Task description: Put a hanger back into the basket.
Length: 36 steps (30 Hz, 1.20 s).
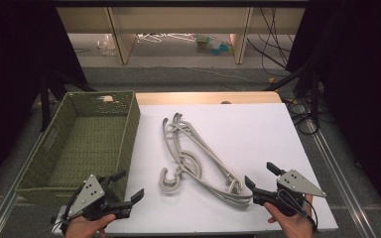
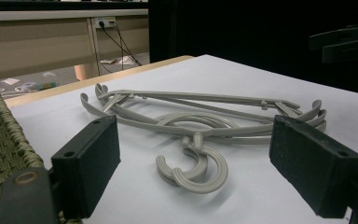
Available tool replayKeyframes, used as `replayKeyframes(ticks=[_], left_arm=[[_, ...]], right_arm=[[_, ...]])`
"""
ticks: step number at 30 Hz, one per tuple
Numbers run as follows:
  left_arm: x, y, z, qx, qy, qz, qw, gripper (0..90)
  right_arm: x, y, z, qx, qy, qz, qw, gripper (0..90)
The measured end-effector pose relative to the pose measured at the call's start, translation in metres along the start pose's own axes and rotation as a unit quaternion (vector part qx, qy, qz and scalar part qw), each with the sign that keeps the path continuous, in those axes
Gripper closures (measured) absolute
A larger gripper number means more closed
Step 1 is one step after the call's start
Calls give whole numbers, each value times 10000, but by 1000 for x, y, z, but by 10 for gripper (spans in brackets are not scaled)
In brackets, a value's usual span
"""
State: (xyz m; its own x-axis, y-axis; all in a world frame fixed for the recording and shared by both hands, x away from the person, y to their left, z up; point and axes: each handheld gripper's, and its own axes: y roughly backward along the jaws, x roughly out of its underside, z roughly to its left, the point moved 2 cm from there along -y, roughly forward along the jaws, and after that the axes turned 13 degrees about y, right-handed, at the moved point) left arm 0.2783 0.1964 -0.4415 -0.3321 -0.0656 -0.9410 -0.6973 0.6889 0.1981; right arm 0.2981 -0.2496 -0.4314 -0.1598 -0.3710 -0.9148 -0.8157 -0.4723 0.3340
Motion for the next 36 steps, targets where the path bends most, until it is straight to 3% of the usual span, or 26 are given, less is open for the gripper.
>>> replayKeyframes(ticks=[15,25,30,31,32,36], left_arm=[[0,-1,-1,23,-38,30,10000,159],[0,-3,-3,32,-10,39,10000,159],[0,-4,-3,40,10,52,10000,159],[0,-5,-3,44,-16,48,10000,159],[0,-5,-3,20,-11,82,10000,159],[0,-6,-3,45,-53,89,9999,159]], right_arm=[[0,-2,0,-25,34,-25,10000,181],[-2,-5,3,-196,173,33,9997,181],[-5,-18,13,-622,250,70,9977,183],[-5,-18,13,-622,250,70,9977,183],[-7,-24,18,-807,432,160,9957,209],[-10,-36,28,-1118,632,298,9913,219]])
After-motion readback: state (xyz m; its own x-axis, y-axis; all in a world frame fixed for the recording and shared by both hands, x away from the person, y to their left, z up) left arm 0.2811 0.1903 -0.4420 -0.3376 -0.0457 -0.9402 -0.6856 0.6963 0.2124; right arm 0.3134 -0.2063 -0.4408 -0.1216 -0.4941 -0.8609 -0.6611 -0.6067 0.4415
